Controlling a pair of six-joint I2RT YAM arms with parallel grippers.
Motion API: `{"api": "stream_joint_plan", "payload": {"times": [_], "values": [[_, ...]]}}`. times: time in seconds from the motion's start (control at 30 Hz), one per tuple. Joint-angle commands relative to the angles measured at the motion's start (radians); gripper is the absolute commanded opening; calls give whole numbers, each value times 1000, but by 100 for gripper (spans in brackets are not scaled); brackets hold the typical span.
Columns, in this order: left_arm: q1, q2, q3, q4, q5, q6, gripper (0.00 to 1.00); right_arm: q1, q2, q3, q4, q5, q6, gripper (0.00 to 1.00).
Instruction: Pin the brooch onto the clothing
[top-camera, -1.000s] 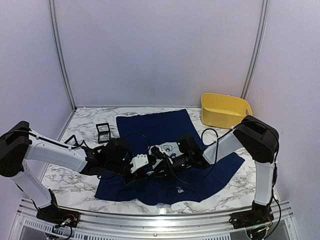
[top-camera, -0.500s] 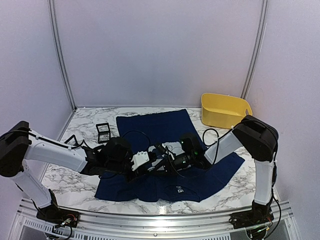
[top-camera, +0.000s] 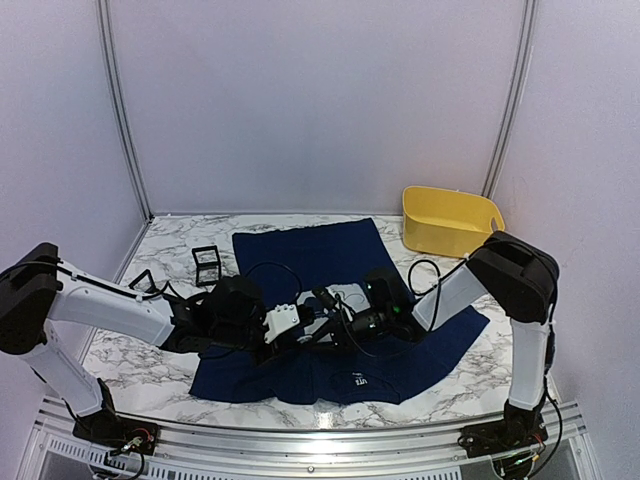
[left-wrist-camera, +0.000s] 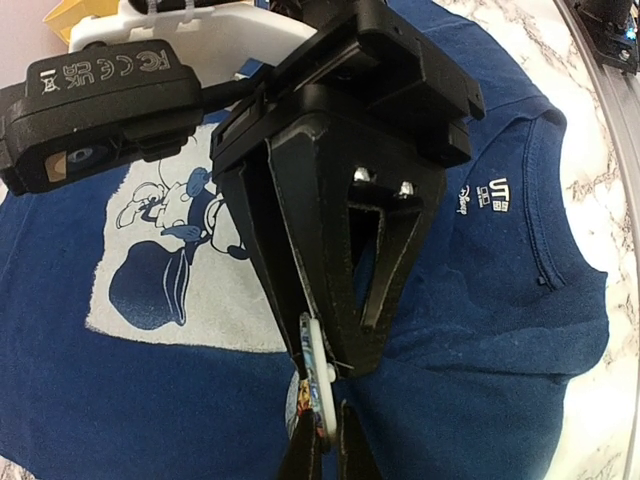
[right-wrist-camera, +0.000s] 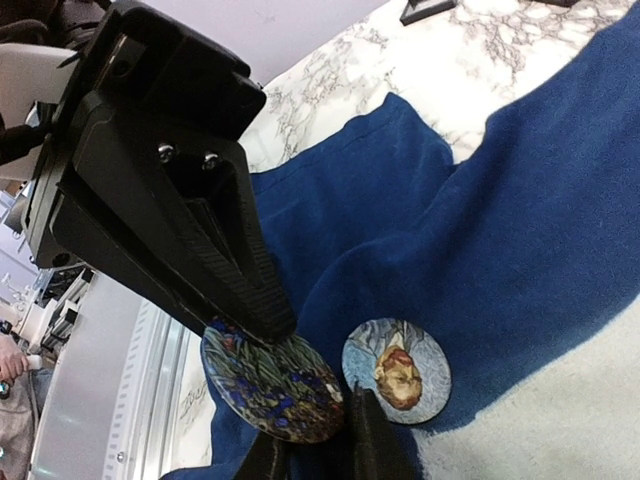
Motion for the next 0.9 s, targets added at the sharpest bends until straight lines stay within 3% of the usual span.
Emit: {"api": "stream_joint_plan", "payload": {"times": [0.0, 0.1, 0.23, 0.37, 0.5, 0.63, 0.87], "values": [[-29, -22, -25, -55, 37, 36, 0, -41, -50, 9, -49, 21, -49, 19], [-29, -18, -24, -55, 20, 37, 0, -43, -71, 5, -106, -11, -115, 26], [-29, -13, -19, -55, 26, 41, 0, -42, -89, 1, -136, 6, -154, 27], [-29, -8, -7, -55, 46, 35, 0, -31, -79, 14, -148, -35, -198, 40], [-25, -15, -5, -53, 85, 39, 0, -11, -85, 27, -238, -42, -357, 48], [-19, -18, -3, -55, 103, 38, 0, 7, -95, 40, -293, -11, -472, 48], [-13, -19, 5, -56, 116, 36, 0, 24, -81, 47, -276, 1, -483, 43]]}}
